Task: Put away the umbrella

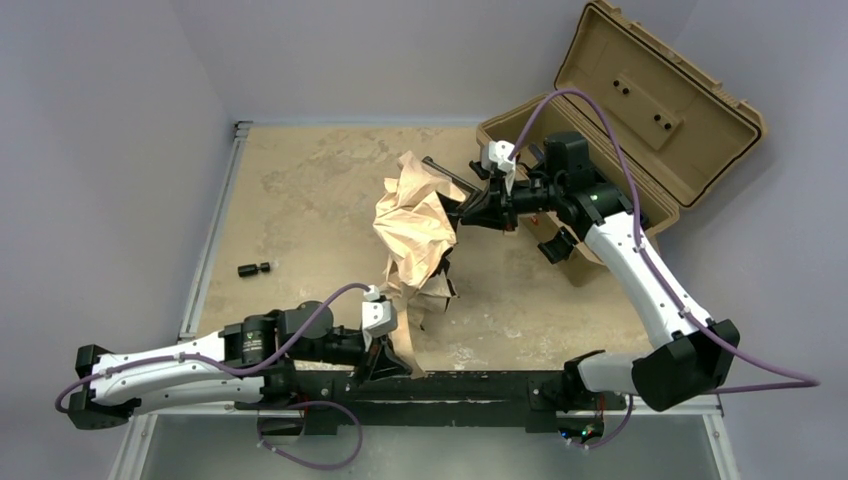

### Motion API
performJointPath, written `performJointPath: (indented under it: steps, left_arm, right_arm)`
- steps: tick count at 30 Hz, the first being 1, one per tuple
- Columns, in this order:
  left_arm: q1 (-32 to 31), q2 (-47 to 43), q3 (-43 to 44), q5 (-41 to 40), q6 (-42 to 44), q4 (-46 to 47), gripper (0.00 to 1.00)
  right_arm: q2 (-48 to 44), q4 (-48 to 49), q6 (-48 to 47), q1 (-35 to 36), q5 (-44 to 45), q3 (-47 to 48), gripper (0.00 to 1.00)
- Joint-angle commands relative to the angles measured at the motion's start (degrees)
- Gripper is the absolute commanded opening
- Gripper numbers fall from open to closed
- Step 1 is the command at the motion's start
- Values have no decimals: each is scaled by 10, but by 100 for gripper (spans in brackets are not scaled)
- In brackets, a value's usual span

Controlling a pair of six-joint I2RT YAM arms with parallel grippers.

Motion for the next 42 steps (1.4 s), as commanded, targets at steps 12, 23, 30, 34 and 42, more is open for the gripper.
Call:
performJointPath:
  steps: [12, 23, 30, 34, 42]
  left_arm:
    - [19, -39, -66, -142, 53, -51, 0]
    - [65, 60, -62, -120, 160, 40, 0]
    - [65, 15, -94, -162, 307, 98, 0]
    - [66, -24, -123, -178, 374, 130, 0]
    - [68, -34, -81, -242, 487, 56, 0]
  right_arm:
    - [-22, -99, -122, -3, -79, 64, 0]
    - [-27, -107, -72, -1, -121, 127, 0]
    - [-37, -114, -58, -1, -157, 134, 0]
    - [-51, -129, -58, -1, -160, 152, 0]
    - [-69, -157, -47, -1, -144, 207, 0]
